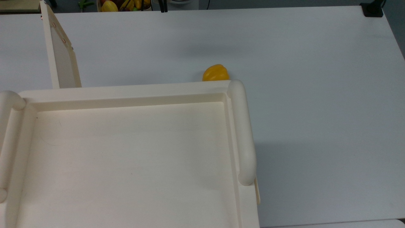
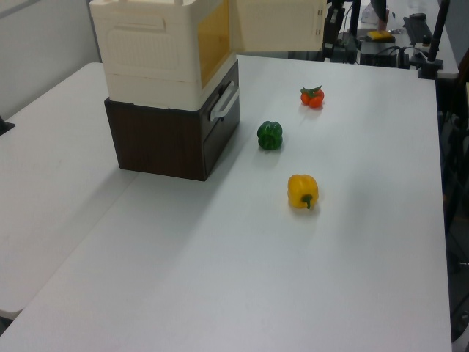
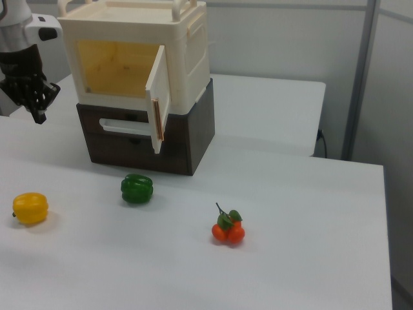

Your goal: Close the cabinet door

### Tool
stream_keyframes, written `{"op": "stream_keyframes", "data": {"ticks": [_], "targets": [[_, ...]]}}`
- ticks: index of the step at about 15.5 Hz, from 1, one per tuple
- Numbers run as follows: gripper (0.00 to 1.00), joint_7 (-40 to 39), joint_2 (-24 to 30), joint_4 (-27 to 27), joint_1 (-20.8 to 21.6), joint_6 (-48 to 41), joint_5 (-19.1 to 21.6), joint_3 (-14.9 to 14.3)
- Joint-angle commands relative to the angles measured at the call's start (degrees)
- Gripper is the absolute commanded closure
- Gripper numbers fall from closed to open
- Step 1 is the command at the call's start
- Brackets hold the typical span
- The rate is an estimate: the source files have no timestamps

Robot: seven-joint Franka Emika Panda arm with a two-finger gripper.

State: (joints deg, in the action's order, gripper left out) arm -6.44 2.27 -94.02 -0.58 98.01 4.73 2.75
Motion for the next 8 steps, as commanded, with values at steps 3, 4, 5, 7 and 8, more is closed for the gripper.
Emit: {"op": "stream_keyframes", "data": {"ticks": [3,4,5,7,8], "targets": [[1.0,-1.56,1.24,-0.9,-0.73,-0.36,1.07,-1.08],[1.0,-1.73,1.68,-0.9,-1.52,-1.23,1.07,-1.69],[1.0,-2.17,2.03,-0.81,-2.48,-2.46,1.07,-2.39],[1.0,-7.5,3.08,-0.9,-3.89,-7.28,1.07,-5.11],[1.0,-11.62,3.09,-0.73,-4.51,-8.52,1.07,-7.04]]}}
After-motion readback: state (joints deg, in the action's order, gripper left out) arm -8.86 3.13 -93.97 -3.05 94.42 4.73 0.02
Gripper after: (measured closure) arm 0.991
